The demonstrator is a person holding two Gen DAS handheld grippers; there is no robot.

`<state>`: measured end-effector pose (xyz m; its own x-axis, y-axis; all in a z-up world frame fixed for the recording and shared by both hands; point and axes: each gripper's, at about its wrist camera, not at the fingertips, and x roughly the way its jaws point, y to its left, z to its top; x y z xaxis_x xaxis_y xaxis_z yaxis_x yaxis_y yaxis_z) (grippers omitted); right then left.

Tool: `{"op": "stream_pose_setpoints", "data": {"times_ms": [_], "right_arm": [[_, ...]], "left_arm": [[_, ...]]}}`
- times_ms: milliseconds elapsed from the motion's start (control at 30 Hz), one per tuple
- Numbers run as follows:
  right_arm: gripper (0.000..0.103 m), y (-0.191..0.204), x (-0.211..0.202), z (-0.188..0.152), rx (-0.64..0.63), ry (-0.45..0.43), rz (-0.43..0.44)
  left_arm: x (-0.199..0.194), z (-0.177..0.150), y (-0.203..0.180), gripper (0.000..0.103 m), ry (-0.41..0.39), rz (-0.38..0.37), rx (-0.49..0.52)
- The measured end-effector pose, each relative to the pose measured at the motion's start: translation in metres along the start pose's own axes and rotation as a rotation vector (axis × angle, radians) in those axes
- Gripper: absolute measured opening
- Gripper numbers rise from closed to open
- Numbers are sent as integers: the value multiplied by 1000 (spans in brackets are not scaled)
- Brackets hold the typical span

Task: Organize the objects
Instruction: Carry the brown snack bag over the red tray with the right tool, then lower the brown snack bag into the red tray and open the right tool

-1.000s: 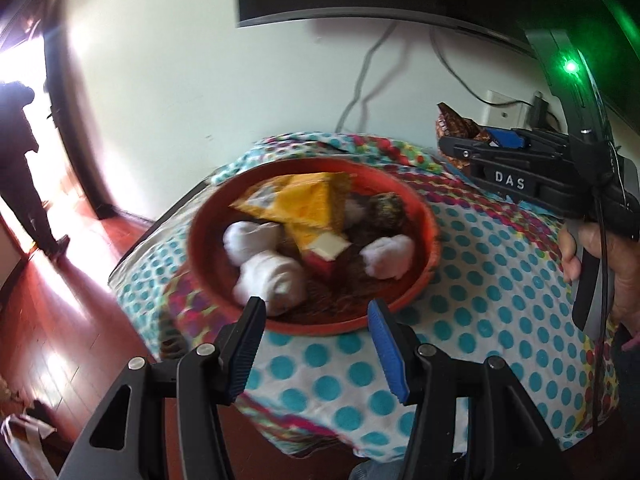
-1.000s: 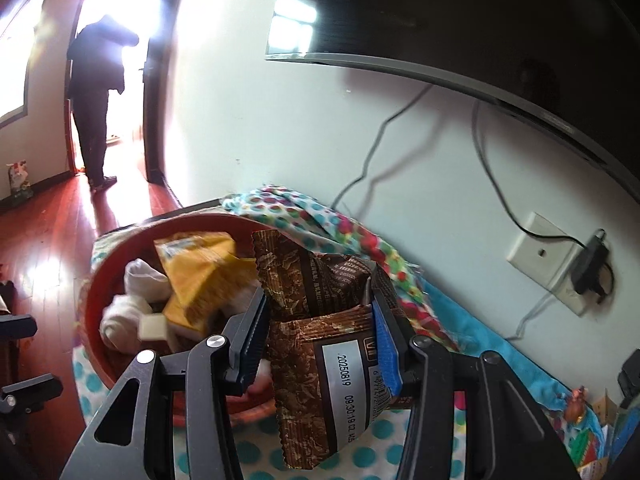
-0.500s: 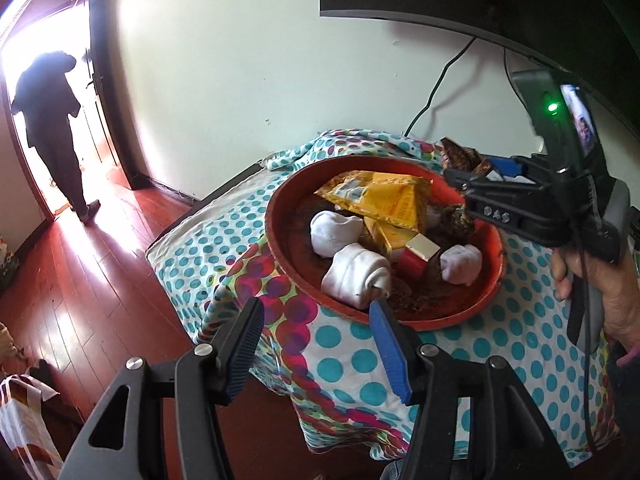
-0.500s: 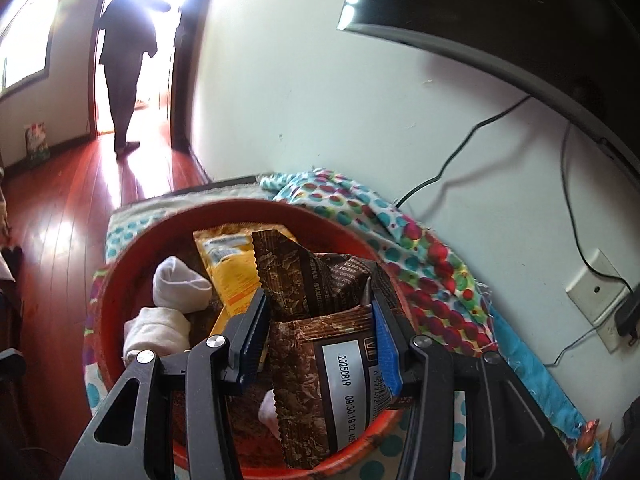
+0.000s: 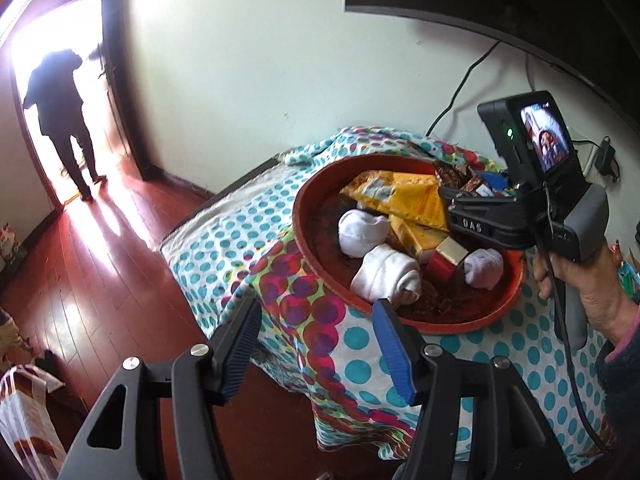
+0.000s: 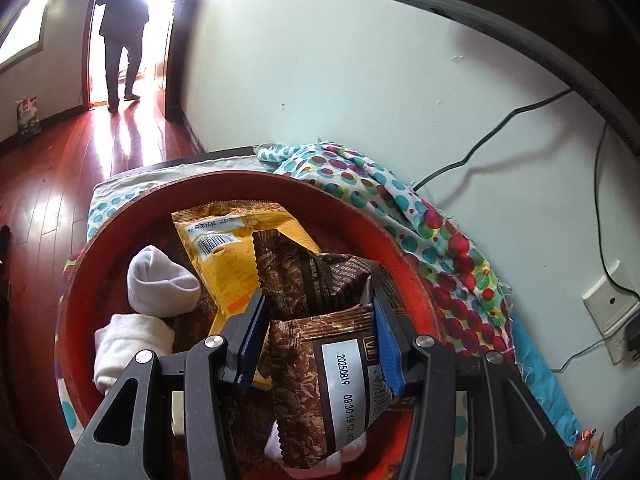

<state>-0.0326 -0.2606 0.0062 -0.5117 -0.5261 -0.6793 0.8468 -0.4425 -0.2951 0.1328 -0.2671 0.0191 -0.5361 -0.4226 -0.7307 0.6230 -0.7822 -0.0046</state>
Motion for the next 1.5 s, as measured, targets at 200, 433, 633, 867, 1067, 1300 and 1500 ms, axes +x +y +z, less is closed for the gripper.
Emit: {"op": "stream_pose_setpoints", "data": {"times_ms": [200,433,633,867,1067,1300,1500], "right_arm": [[49,0,13,7,7,24,-12],[50,-6,21,16,62,72,4],[53,-8,11,12,121,78,25],[54,-12,2,11,147,83,52],[64,-17,-2,10,193,94,94],[85,-20,-16,12,239,82,104],[95,-28,-47,9,293,121,111]], "left_arm": [[17,0,0,60,67,-6,-28],[25,7,-5,61,91,-40,-45],[30,12,-6,66,97,-46,-60],[37,18,-5,66,113,-28,-65],[45,19,-3,67,143,0,-82],[53,16,-3,68,190,17,-93],[51,24,-7,68,179,44,-63]]}}
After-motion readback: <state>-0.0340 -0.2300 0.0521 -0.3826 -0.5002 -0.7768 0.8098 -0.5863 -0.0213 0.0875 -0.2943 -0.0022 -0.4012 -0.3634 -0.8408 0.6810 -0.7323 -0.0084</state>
